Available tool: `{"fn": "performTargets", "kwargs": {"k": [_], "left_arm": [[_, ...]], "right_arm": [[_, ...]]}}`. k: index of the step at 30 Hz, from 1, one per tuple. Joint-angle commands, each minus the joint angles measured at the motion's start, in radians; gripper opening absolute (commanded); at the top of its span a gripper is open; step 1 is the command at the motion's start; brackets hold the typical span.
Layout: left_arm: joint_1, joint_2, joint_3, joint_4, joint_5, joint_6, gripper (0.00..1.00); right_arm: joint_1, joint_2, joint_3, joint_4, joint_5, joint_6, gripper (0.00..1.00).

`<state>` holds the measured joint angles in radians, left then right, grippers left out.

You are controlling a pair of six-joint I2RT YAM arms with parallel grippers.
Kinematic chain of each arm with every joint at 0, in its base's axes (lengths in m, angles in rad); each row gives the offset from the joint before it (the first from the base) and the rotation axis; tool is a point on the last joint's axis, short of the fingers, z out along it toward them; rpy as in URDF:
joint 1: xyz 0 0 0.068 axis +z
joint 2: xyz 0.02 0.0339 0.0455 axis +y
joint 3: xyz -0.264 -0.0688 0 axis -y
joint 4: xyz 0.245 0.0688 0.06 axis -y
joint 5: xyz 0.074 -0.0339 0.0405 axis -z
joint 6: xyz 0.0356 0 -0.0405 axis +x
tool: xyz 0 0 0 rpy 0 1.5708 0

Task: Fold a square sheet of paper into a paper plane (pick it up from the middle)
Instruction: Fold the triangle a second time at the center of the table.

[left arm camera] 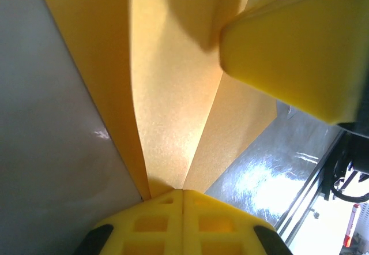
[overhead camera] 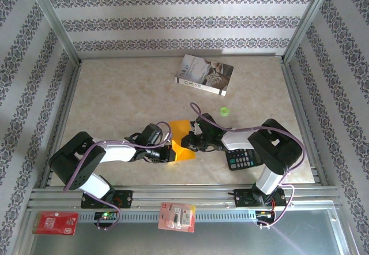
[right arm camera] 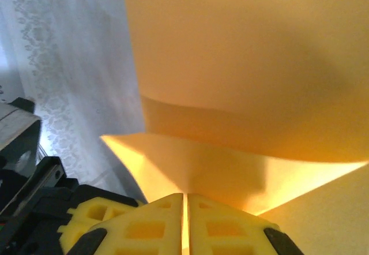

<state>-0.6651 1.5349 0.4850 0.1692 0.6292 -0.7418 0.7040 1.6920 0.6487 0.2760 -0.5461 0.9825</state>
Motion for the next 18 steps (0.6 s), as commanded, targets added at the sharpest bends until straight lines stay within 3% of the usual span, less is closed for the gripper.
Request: {"fn": "performTargets", "kwargs": {"k": [1,18], "left_arm": [[0.009,0.058,-0.032,-0.174,-0.073,0.015,0.00],[0.010,0.042,-0.010,-0.266,-0.126,0.040,0.00]], "right_arm": [[0.023,-0.033,-0.020,-0.007,0.026,0.032,0.11],[0.100,0.038,-0.024,0.044,0.058,0.099,0.08]]}}
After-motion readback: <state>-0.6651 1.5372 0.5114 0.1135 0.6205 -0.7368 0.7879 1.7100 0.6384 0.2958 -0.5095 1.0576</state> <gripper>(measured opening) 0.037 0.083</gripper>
